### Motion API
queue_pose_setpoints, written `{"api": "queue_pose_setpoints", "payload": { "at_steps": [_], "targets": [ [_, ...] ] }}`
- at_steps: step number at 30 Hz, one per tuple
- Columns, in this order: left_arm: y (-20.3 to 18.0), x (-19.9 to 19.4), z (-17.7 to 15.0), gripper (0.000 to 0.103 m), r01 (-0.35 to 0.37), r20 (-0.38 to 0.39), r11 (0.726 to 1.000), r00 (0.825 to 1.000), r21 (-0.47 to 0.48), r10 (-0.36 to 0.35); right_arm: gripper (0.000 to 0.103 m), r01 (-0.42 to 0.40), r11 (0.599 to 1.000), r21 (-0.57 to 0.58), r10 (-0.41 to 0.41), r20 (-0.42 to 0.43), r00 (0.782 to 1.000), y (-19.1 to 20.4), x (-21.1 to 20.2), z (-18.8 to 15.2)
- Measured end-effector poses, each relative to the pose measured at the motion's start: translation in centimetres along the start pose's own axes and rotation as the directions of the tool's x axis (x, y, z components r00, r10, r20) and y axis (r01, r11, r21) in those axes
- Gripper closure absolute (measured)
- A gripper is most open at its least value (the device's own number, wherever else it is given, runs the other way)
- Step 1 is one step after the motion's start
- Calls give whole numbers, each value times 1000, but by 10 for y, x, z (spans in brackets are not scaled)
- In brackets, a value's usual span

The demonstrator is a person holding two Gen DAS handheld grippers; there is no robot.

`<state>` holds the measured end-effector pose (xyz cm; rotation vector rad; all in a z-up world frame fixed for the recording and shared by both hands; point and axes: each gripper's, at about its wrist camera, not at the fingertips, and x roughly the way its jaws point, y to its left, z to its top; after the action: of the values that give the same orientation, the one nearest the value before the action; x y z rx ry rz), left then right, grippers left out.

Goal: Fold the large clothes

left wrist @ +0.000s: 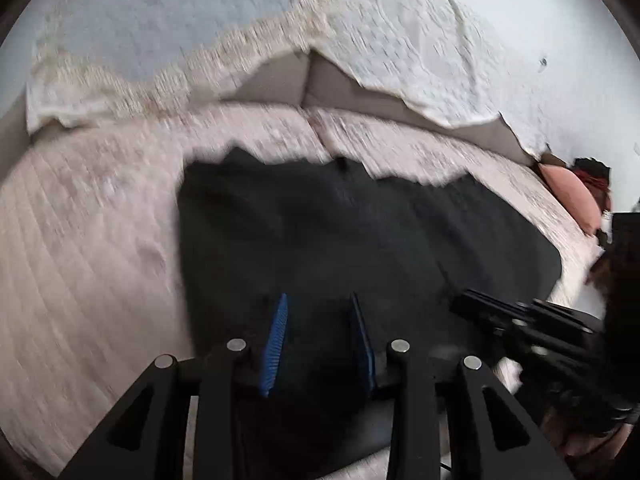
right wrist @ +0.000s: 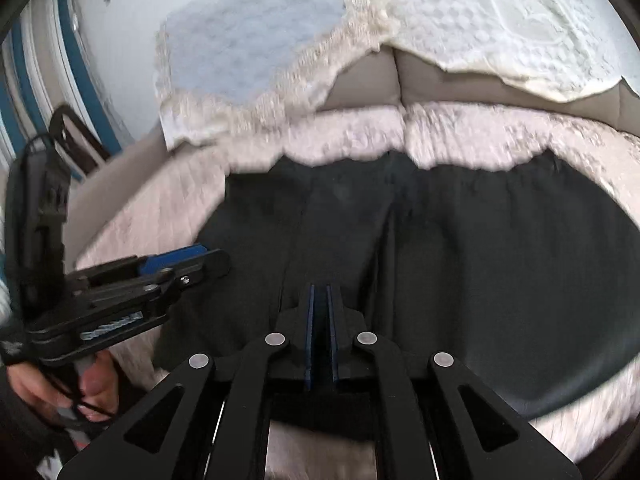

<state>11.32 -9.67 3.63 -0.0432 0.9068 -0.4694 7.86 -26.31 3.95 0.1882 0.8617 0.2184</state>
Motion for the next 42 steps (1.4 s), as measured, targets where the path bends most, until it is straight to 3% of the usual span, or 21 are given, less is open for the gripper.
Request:
{"api": "queue_pose_setpoints", "payload": {
  "at_steps": [2, 6, 12, 14, 18, 22, 24, 28, 30, 37, 42],
  "targets": [
    [-4, 5, -12, 69, -18, 1, 999, 1000, 30, 18, 100, 9, 999, 31, -8, -58, 998, -10, 13, -15],
    [6, 11, -5, 70, 6, -8, 999, 1000, -46, -6, 101, 22, 1000, 1, -22, -40, 999, -10, 18, -18],
    [-3, 14, -2, 70, -38, -19, 999, 999, -4, 38, 102, 16, 1000, -16, -17, -44, 999, -11, 24, -15],
    [-7, 6, 5, 70, -45, -29, 999, 999, 0, 45, 98, 16, 1000, -12, -17, -67, 998, -10, 18, -8],
    [-16, -12, 28, 70, -29, 37, 1000, 999, 11, 28, 98, -16, 999, 50, 16, 9, 1000, -23, -20, -1],
    [-24, 6, 65, 70, -46, 70, 999, 997, 22, 44, 97, 21, 993, 113, -27, 51, 998, -50, -44, 3],
    [-26, 24, 79, 70, -60, 60, 998, 996, 17, 59, 93, 42, 985, 170, -52, 54, 997, -68, -50, 3],
    [-27, 73, 83, 67, -75, -28, 997, 997, 12, 75, 50, 78, 944, 320, -105, 67, 992, -115, -73, -5],
    [-25, 92, 72, 65, -102, -45, 994, 994, 25, 103, 48, 73, 917, 392, -111, 75, 991, -135, -85, -10],
    [-28, 83, 71, 65, -122, -33, 992, 992, 30, 123, 38, 21, 777, 629, -97, 87, 992, -193, -108, -38],
    [-55, 69, 68, 63, -65, -4, 996, 998, 54, 66, 37, -43, 705, 708, -65, 126, 990, -222, -100, -41]
  ]
}}
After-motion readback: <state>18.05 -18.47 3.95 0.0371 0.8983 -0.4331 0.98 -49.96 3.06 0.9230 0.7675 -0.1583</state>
